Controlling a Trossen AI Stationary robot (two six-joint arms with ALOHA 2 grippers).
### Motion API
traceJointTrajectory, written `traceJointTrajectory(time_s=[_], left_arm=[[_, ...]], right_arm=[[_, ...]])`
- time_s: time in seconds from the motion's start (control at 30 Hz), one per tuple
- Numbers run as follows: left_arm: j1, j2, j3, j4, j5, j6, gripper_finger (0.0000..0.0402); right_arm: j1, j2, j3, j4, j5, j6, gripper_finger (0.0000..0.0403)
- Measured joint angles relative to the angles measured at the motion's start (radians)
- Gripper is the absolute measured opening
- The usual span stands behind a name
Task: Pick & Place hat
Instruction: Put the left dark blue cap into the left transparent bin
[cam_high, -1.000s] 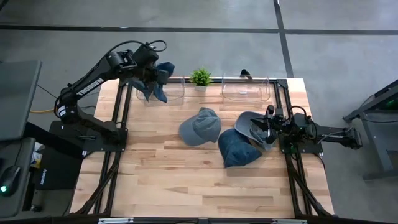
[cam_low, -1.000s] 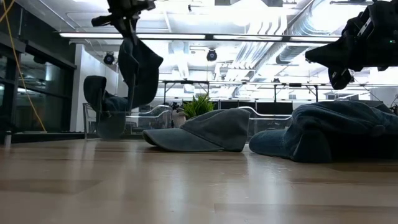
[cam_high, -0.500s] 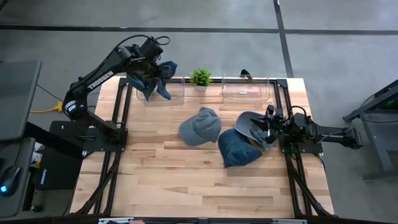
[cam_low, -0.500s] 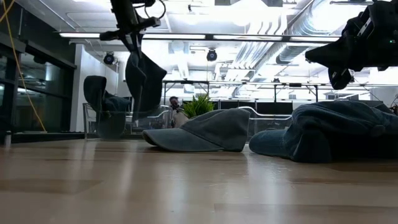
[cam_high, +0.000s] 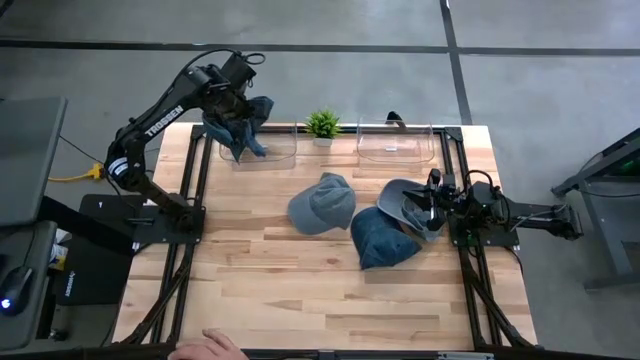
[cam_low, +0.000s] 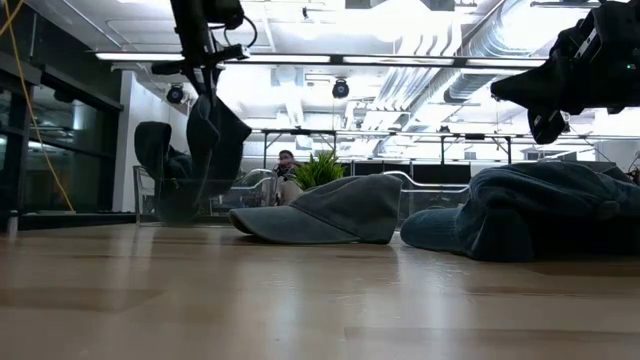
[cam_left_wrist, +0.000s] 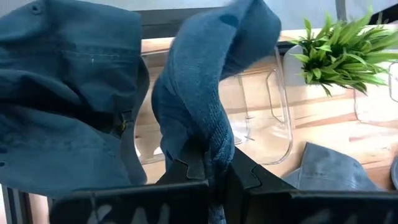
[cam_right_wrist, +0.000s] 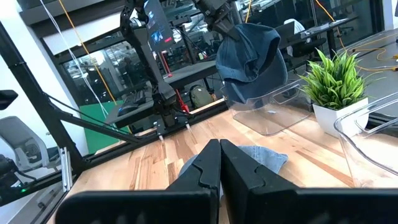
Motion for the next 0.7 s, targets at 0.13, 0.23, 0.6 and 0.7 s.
traceJointTrajectory(time_s=[0.13,0.23,0.6,0.7], left_arm=[[0.018,0.0,0.0,-0.015,0.005,0.0,0.0],[0.025,0.0,-0.014,-0.016,0.017,0.0,0.0],[0.065,-0.012,-0.119,0.035,0.011,-0.011,0.0],[0.068,-0.014,-0.129,0.037,0.0,-0.01,0.0]], right_arm=[[0.0,0.0,0.0,0.0,0.0,0.0,0.0001],[0.0,0.0,0.0,0.0,0.0,0.0,0.0001],[0.0,0.0,0.0,0.0,0.0,0.0,0.0001],[0.0,0.0,0.0,0.0,0.0,0.0,0.0001]])
